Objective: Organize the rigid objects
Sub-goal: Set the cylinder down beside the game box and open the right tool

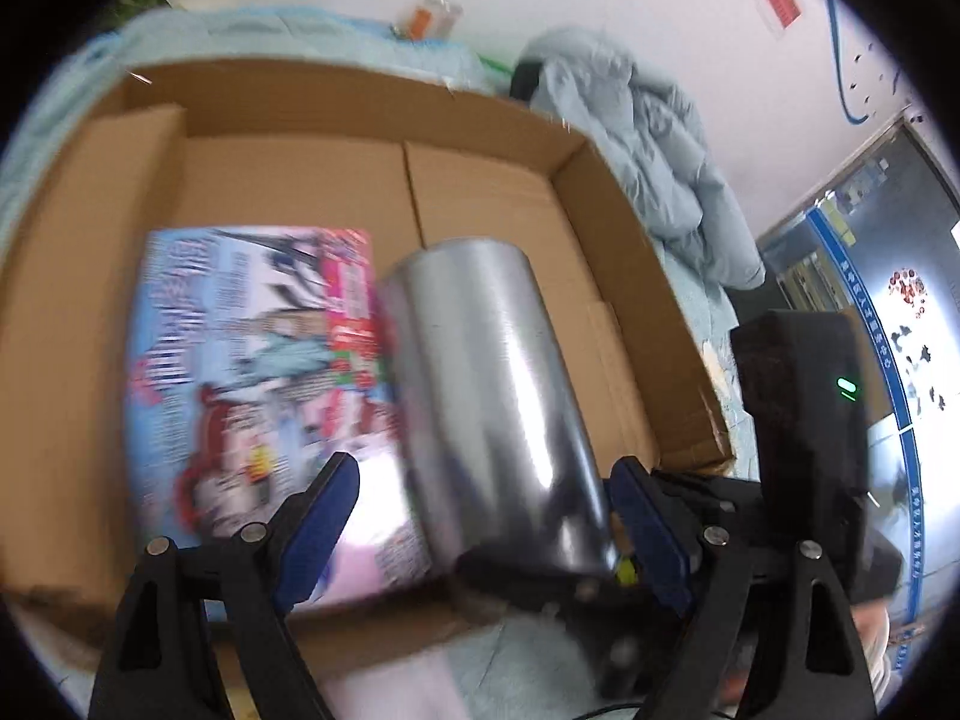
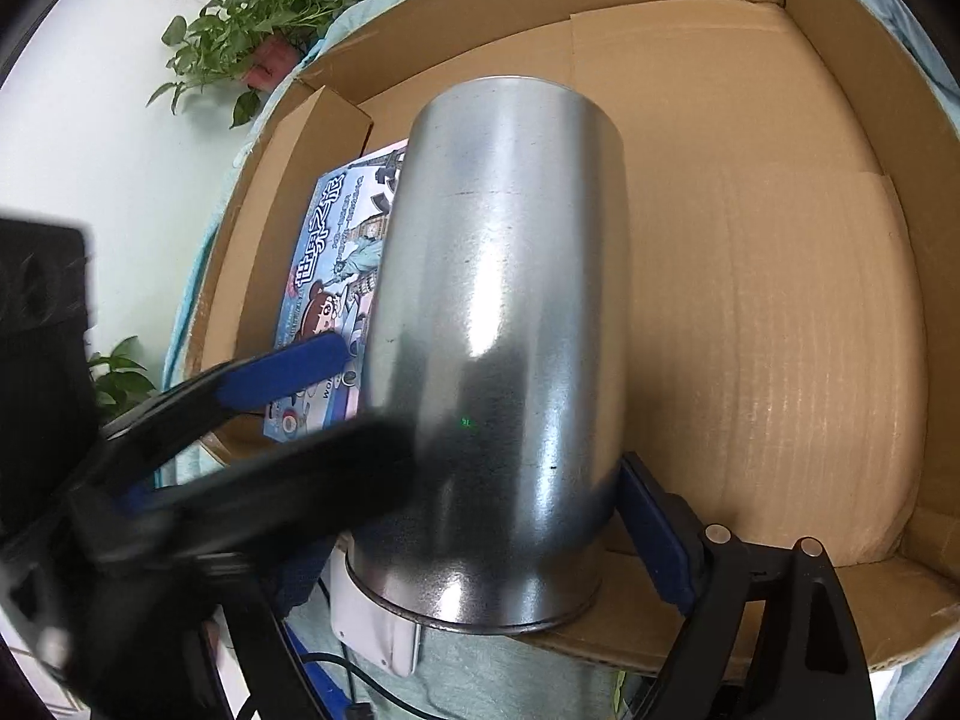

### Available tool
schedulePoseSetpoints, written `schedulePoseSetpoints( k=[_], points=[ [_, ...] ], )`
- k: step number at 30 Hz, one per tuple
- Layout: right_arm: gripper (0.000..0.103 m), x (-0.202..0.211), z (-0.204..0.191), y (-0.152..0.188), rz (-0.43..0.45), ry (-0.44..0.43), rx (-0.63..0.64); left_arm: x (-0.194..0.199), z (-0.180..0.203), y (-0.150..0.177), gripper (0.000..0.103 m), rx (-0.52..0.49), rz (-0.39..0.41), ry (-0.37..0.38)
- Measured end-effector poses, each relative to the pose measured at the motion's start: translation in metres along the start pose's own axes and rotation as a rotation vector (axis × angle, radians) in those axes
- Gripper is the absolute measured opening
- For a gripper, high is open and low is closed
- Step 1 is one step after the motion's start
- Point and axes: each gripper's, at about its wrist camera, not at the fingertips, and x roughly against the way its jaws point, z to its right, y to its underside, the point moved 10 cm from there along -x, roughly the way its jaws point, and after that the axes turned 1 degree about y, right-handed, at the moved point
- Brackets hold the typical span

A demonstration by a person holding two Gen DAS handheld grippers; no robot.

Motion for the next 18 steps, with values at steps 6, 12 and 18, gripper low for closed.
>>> schedulePoseSetpoints(
  k=[6,12,18],
  points=[
    [0.1,0.037,-0.024,0.005,0.134,0.048,0.102,0.07,-0.024,0.009,0.086,-0.042,0.189,-0.173],
    [0.101,0.119,-0.034,0.028,0.417,0.239,0.178,0.151,-0.001,0.014,0.09,-0.26,0.454,-0.521],
    [0.039,0.165,-0.038,0.083,0.541,0.353,0.197,0.174,0.024,0.039,0.078,-0.203,0.462,-0.491]
  ],
)
